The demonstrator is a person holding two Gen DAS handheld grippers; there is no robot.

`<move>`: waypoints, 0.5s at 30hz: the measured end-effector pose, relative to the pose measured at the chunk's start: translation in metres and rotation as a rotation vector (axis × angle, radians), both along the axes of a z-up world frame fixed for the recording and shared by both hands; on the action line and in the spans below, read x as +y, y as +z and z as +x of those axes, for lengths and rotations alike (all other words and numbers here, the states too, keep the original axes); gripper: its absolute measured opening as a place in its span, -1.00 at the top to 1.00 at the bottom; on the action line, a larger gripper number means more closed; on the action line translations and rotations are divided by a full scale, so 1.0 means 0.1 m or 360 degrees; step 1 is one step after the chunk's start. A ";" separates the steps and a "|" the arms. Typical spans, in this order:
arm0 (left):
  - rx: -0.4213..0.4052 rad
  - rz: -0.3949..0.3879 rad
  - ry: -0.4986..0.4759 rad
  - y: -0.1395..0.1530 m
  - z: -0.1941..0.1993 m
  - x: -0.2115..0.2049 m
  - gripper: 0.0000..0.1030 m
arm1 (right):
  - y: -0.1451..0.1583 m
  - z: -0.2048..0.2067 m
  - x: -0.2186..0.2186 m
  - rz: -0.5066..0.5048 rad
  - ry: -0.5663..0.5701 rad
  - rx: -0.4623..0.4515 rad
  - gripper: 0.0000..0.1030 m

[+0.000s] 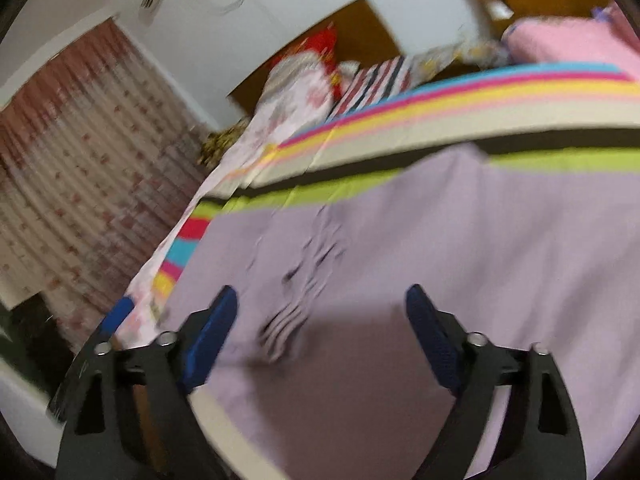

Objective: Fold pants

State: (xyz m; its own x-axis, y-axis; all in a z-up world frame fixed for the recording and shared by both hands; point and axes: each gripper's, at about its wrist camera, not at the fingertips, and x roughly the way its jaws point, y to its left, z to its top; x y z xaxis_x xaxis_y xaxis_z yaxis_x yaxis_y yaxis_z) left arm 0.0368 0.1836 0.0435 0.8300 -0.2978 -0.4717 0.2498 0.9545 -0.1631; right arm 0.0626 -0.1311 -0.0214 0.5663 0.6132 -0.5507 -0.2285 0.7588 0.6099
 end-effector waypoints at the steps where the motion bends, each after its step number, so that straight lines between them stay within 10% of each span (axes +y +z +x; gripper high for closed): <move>1: 0.0066 0.0047 0.0166 -0.09 0.07 0.18 -0.87 | -0.03 -0.01 0.10 0.0004 0.0052 0.0022 -0.31; 8: 0.0115 0.0205 0.0395 -0.33 0.10 0.42 -0.86 | 0.14 -0.32 0.62 -0.0233 0.0237 -0.0253 -0.11; 15: 0.0267 0.0266 0.0412 -0.61 0.30 0.32 -0.89 | -0.29 -0.10 0.55 -0.0011 0.0231 0.0135 0.16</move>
State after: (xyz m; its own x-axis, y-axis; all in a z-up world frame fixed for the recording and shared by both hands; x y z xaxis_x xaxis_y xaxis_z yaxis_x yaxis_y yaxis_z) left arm 0.0664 0.2159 -0.0178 0.7747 0.0052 -0.6323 -0.0213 0.9996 -0.0178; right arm 0.0523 -0.0763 -0.0500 0.4231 0.6813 -0.5973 -0.2841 0.7257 0.6266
